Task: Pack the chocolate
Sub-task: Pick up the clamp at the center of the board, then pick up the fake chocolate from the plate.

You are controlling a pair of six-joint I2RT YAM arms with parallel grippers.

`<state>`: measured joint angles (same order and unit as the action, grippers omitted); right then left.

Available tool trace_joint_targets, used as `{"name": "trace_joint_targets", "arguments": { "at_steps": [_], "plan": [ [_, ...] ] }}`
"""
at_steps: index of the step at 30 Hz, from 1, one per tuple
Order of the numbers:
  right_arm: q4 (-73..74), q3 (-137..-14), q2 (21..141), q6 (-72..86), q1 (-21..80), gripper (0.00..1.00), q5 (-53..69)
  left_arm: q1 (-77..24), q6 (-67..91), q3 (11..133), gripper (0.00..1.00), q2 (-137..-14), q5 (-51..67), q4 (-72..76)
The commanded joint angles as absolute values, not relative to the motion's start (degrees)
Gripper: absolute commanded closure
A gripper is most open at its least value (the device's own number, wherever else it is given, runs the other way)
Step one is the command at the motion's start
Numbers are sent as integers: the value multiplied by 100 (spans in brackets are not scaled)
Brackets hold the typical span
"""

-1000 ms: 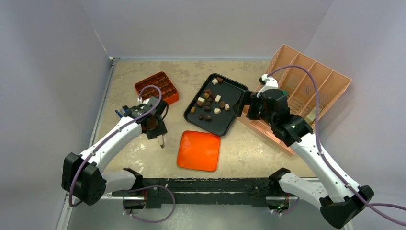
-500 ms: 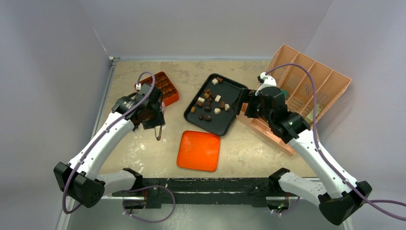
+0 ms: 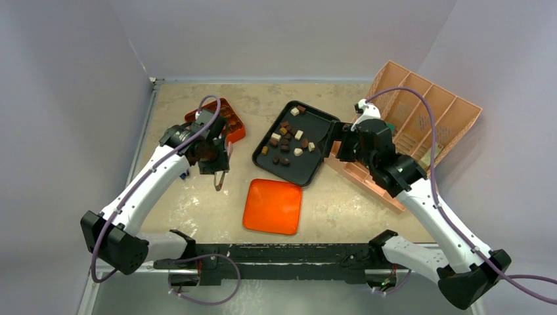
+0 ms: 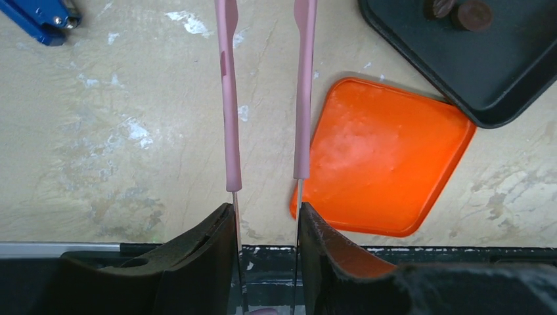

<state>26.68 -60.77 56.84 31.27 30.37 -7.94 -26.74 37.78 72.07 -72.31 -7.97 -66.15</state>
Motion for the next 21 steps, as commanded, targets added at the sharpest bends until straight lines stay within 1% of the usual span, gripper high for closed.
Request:
{"name": "trace_joint_targets", "arguments": {
  "at_steps": [1, 7, 12, 21],
  "plan": [
    [2599, -6265, 5495, 3212, 3067, 3, -847, -2728, 3545, 7756, 63, -7442, -540, -6491],
    [2713, -6276, 5363, 3153, 3067, 3, -900, -3177, 3550, 8304, 65, -8000, -502, -6293],
    [2842, -6343, 5314, 3022, 3067, 3, -996, -3835, 3589, 8817, 65, -8659, -631, -6074],
    [2909, -6241, 5086, 2873, 3063, 3, -1279, -4066, 3600, 9004, 67, -9449, -409, -5676]
  ]
}}
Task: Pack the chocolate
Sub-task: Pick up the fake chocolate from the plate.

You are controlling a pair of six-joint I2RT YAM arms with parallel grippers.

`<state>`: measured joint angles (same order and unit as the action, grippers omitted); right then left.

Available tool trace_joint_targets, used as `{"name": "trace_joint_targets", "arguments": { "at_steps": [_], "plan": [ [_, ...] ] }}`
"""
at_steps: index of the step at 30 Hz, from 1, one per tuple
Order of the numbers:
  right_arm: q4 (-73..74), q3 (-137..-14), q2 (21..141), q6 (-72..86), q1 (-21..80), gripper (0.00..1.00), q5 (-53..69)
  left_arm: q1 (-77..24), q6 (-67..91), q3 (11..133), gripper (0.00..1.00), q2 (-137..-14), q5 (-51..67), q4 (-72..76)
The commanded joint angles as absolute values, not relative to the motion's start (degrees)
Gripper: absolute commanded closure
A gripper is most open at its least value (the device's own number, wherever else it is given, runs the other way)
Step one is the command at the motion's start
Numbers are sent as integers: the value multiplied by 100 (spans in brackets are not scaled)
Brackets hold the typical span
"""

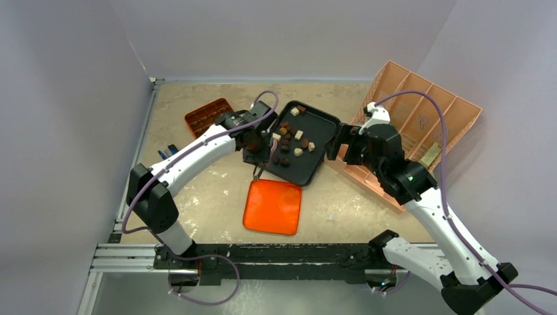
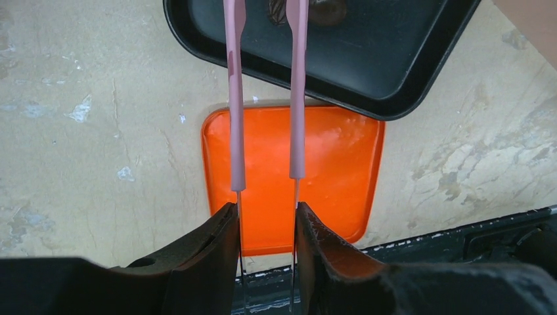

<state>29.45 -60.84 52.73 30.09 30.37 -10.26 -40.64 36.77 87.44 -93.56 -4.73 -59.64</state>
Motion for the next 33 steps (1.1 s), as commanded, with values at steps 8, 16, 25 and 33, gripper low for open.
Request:
{"name": "trace_joint_targets", "arguments": {
  "at_steps": [8, 16, 25, 33],
  "plan": [
    [3006, -6308, 5089, 2742, 3067, 2, -1398, -4106, 3688, 8676, 67, -9668, -138, -5268],
    [3066, -6205, 4993, 2789, 3068, 2, -1424, -4151, 3706, 8439, 67, -9840, -309, -5164],
    [3095, -6223, 4944, 2819, 3069, 2, -1486, -4184, 3688, 8288, 67, -10053, -242, -5065],
    [3001, -6230, 4970, 2869, 3067, 2, -1323, -4208, 3773, 8063, 67, -10099, -190, -4884]
  ]
}}
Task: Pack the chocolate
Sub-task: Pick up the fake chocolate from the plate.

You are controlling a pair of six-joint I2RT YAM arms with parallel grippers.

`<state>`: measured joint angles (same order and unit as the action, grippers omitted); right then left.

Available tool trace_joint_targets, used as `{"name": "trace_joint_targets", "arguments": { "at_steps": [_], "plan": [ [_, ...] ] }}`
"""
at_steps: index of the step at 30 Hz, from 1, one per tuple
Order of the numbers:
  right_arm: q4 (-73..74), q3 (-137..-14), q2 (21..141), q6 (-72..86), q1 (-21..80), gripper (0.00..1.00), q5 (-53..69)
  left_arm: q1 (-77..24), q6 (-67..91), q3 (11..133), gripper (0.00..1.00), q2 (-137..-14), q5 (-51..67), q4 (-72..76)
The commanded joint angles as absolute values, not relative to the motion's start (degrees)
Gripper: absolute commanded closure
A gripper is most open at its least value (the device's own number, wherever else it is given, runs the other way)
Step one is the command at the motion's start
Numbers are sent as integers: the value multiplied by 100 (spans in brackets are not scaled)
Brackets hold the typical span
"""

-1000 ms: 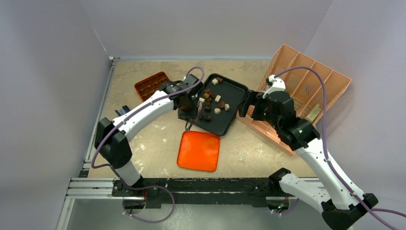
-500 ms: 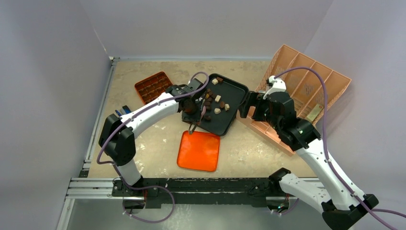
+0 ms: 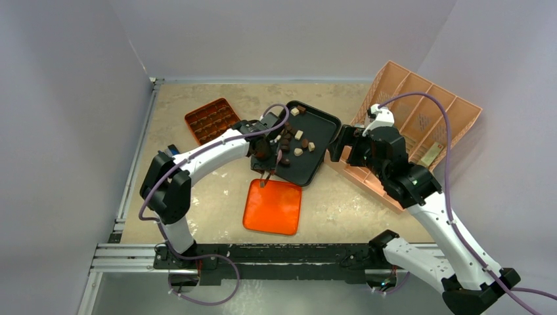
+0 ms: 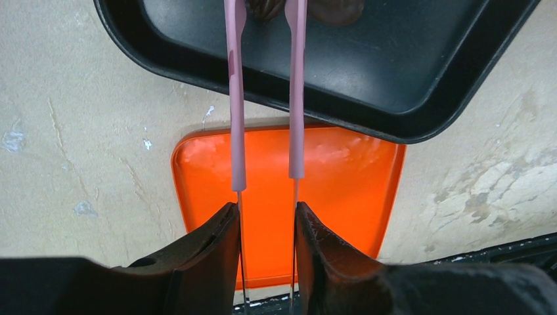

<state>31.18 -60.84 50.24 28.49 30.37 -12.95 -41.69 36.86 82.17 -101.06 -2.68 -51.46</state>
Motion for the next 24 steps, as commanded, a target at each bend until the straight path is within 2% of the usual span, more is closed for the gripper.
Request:
{"name": "trace_joint_targets", "arguments": {
  "at_steps": [1, 10, 24],
  "plan": [
    [2985, -6239, 4960, 2873, 3067, 2, -1314, -4214, 3797, 8026, 68, -10099, -185, -4861],
    [2964, -6218, 4885, 2901, 3068, 2, -1301, -4251, 3851, 8077, 77, -10017, -222, -4913],
    [2933, -6108, 4659, 2949, 3070, 2, -1351, -4253, 4012, 8225, 82, -9773, -302, -4964]
  ]
}}
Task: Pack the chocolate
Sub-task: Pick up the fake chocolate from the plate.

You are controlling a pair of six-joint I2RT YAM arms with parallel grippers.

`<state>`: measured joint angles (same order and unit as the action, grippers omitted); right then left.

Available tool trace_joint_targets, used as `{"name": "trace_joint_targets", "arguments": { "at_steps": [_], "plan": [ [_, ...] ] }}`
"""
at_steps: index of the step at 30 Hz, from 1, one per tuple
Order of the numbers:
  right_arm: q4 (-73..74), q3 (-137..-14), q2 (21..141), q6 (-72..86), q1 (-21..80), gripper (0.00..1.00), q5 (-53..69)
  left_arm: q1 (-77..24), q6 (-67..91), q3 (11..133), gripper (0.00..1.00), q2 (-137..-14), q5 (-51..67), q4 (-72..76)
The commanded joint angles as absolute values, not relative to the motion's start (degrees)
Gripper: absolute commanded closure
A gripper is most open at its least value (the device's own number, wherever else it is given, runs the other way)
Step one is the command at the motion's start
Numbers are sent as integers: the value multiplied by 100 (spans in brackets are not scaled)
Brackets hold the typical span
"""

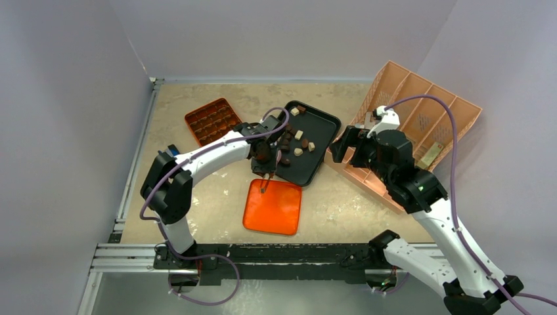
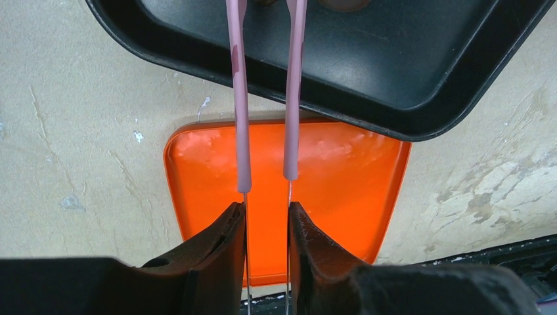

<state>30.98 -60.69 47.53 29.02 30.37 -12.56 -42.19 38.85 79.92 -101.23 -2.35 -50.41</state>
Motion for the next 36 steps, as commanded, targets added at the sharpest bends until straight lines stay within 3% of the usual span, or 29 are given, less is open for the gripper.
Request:
{"name": "trace_joint_targets", "arguments": {
  "at_steps": [1, 15, 23, 36],
  "plan": [
    [2910, -6101, 4651, 2965, 3068, 2, -1347, -4253, 4022, 8231, 82, -9750, -318, -4966],
    [2874, -6047, 4654, 3100, 3065, 3, -1327, -4238, 4164, 8344, 85, -9497, -447, -5104],
    [2909, -6044, 4636, 3116, 3066, 3, -1278, -4125, 4127, 9022, 85, -9484, -796, -5671],
    [2894, -5999, 4787, 3105, 3067, 3, -1096, -2535, 3432, 9187, 85, -9159, -893, -6287]
  ]
}}
